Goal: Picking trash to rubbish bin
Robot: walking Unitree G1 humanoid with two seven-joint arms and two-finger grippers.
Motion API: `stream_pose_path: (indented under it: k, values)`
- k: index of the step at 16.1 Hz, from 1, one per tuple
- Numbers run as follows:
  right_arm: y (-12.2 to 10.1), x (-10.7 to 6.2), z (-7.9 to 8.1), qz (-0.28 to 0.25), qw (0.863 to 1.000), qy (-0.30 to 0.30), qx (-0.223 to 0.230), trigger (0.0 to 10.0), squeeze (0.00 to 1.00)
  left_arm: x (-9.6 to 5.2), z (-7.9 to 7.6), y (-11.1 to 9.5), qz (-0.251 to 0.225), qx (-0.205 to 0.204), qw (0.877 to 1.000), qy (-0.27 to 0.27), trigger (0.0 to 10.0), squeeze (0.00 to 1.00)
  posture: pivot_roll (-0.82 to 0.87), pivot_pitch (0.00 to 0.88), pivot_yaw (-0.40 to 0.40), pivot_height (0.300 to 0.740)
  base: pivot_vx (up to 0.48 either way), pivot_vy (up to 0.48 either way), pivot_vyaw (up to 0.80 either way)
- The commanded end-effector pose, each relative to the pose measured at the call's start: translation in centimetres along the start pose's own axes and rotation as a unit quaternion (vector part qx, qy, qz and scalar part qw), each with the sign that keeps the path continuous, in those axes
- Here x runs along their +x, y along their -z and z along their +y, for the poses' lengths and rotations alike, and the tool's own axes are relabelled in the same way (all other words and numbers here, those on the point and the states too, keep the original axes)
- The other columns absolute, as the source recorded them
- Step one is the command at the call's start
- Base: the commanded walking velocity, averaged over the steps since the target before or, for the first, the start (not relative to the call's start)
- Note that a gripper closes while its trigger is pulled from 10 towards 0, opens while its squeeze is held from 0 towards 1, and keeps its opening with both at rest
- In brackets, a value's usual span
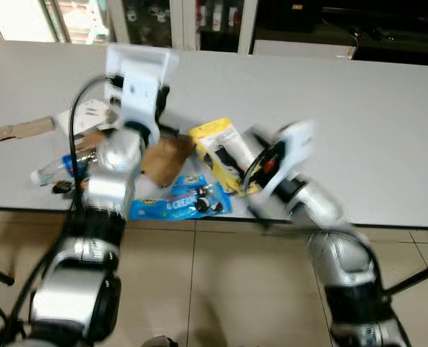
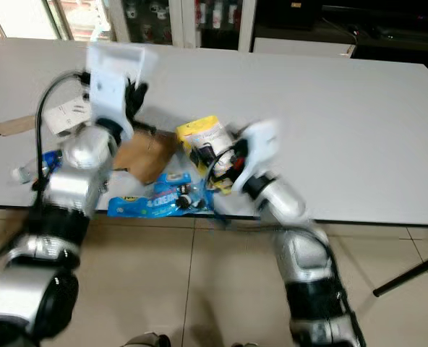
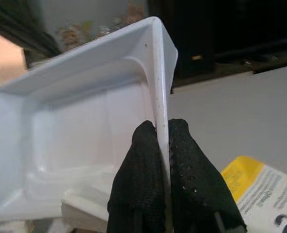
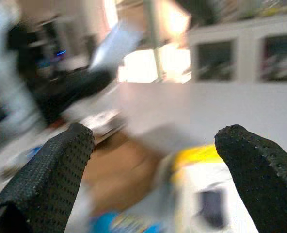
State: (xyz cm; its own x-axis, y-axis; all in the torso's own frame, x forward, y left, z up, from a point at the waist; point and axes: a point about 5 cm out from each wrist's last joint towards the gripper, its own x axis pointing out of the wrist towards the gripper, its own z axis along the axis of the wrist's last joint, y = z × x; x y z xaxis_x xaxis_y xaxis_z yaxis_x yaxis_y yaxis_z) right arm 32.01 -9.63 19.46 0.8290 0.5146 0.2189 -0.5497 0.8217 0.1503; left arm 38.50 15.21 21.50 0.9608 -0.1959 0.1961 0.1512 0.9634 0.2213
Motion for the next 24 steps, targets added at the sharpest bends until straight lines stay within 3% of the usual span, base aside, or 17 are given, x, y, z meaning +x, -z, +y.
stream_pose_path:
  k: [1, 3, 6, 8, 11, 20, 24]
  values:
    - [-0.6, 0.2, -1.6, -0.025, 0.997, 0.077, -0.022, 10.0, 0.0, -0.6, 0.4, -0.2, -0.027, -0.021, 0.999, -0.039, 10.0, 0.0, -0.04, 0.031, -0.016, 0.74, 0.0, 0.0, 0.0]
    - [-1.0, 0.5, -2.2, -0.042, 0.989, 0.126, -0.068, 10.0, 0.0, -1.7, 0.6, 0.7, -0.033, -0.03, 0.996, -0.076, 10.0, 0.0, -0.04, 0.02, -0.018, 0.74, 0.0, 0.0, 0.0]
    - [-0.8, 0.7, -2.4, -0.071, 0.98, 0.175, -0.066, 10.0, 0.0, -2.4, 0.3, 0.1, -0.069, -0.005, 0.993, -0.097, 10.0, 0.0, -0.04, 0.001, -0.027, 0.74, 0.0, 0.0, 0.0]
    - [-0.1, 0.9, -2.3, -0.071, 0.976, 0.193, -0.069, 10.0, 0.0, -2.6, -0.8, 0.1, -0.08, 0.0, 0.992, -0.094, 10.0, 0.0, -0.03, 0.0, -0.028, 0.74, 0.0, 0.0, 0.0]
    - [0.7, 1.0, -2.0, -0.069, 0.974, 0.198, -0.082, 10.0, 0.0, -3.1, -2.0, 1.0, -0.062, 0.003, 0.994, -0.094, 10.0, 0.0, -0.03, 0.0, -0.031, 0.74, 0.0, 0.0, 0.0]
    - [1.6, 1.0, -2.2, -0.061, 0.973, 0.206, -0.079, 10.0, 0.0, -3.8, -2.2, 2.0, -0.043, 0.009, 0.994, -0.099, 10.0, 0.0, -0.02, 0.0, -0.047, 0.74, 0.0, 0.0, 0.0]
    - [1.7, 0.9, -2.3, -0.061, 0.974, 0.204, -0.081, 10.0, 0.0, -3.8, -2.4, 1.9, -0.046, 0.004, 0.994, -0.098, 10.0, 0.0, -0.02, 0.0, -0.052, 0.74, -0.268, 0.0, 0.0]
